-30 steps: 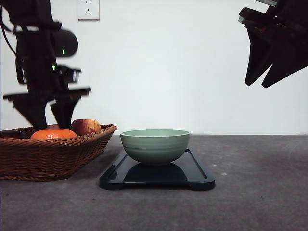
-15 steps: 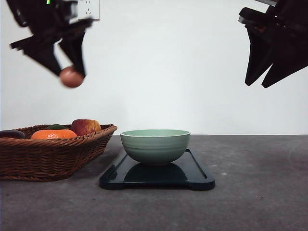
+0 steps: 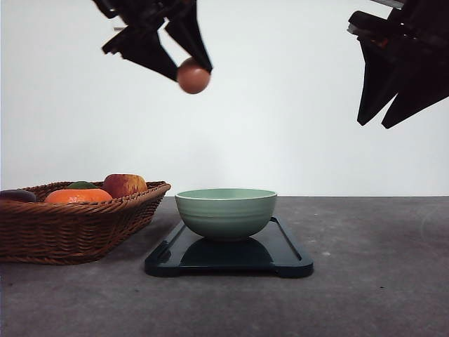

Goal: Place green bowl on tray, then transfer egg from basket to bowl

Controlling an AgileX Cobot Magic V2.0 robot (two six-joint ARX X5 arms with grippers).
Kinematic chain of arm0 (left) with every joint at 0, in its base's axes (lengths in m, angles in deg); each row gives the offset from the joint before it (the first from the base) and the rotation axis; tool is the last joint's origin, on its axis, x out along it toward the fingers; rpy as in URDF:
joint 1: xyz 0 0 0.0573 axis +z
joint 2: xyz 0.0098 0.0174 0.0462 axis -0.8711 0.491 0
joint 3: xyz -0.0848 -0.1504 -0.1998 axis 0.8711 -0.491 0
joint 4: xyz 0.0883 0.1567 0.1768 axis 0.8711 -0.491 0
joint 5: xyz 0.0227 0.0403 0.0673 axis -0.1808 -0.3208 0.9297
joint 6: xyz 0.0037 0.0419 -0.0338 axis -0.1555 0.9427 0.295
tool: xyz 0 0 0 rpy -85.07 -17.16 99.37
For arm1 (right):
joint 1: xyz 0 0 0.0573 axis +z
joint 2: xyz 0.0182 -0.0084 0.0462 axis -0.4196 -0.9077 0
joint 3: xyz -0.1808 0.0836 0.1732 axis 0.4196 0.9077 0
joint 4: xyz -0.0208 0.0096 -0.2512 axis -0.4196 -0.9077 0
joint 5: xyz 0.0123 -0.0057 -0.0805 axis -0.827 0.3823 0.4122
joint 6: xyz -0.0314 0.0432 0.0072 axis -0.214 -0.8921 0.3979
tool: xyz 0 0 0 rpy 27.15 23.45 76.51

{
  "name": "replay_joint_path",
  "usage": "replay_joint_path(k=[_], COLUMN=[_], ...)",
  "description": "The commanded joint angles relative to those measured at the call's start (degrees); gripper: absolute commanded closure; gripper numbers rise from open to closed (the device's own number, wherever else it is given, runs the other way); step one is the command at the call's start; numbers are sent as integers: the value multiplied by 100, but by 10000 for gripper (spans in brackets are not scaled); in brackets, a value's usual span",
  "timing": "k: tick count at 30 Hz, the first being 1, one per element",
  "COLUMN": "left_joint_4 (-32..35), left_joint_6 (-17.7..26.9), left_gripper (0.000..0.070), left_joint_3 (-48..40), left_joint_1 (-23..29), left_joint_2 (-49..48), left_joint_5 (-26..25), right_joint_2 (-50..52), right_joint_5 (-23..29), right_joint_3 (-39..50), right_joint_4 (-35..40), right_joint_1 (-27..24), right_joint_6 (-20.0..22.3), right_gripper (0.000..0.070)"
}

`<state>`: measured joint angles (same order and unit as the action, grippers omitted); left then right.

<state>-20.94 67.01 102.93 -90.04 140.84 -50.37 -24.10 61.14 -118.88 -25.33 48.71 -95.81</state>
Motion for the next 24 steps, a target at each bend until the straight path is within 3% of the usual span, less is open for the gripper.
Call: replay_joint_path(k=[1, 24], left_joint_4=[86, 569], left_joint_6=[-97, -28], left_gripper=[510, 508], left_joint_3=[138, 138], left_joint_1=[-80, -468], left_joint_2=[233, 2181], left_joint_5=[58, 357], right_joint_2=[-34, -34], right_joint_5=[-4, -17], right_joint_3=[-39, -39], right_joint_4=[10, -226], right_joint_1=[28, 28], right_joint_6=[-58, -38], right_gripper=[473, 473])
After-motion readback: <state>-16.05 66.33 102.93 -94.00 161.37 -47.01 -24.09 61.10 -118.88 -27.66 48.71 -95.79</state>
